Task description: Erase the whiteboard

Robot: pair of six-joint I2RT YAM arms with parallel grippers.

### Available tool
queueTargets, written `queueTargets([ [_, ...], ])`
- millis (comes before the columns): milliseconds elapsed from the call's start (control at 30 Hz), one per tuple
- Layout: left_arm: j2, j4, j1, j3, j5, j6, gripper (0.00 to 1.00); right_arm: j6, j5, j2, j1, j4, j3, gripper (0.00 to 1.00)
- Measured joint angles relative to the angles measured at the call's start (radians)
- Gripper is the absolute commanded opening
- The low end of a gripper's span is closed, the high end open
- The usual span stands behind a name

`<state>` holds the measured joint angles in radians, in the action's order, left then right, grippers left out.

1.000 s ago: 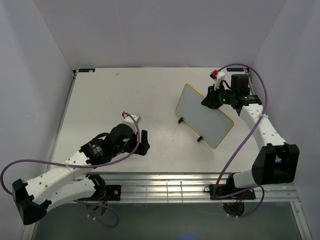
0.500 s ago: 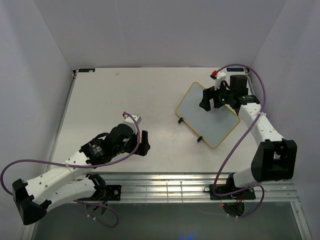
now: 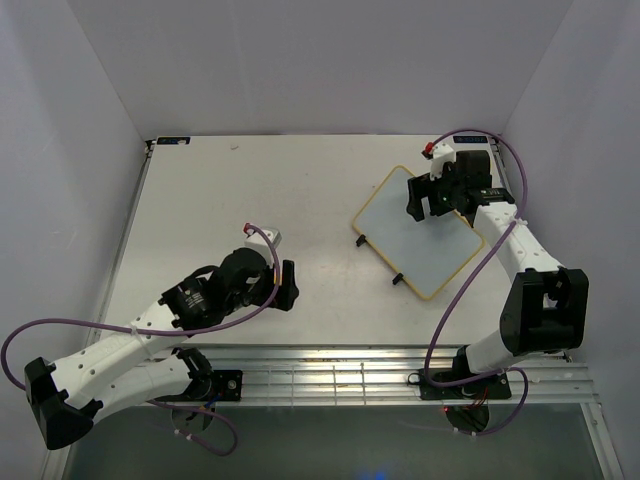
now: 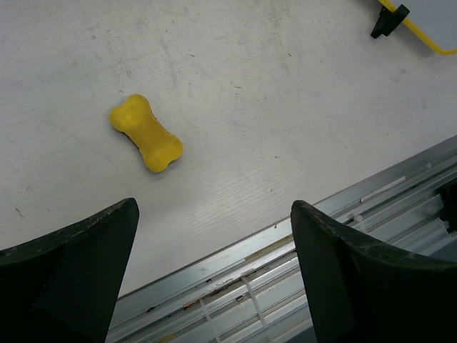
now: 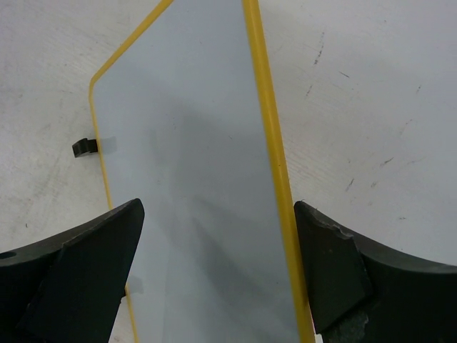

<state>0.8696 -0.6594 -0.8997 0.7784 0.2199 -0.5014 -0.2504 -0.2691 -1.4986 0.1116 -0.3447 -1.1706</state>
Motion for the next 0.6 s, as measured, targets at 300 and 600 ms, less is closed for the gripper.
queueTargets([
  [300, 0.000, -0.023, 0.000, 0.000, 0.077, -0.029, 0.98, 0.031, 0.079, -0.003, 0.000, -0.006, -0.021, 0.90],
  [600, 0.014, -0.030, 0.000, 0.000, 0.091, -0.035, 0.98, 0.071, 0.212, -0.008, 0.003, -0.023, -0.072, 0.90],
])
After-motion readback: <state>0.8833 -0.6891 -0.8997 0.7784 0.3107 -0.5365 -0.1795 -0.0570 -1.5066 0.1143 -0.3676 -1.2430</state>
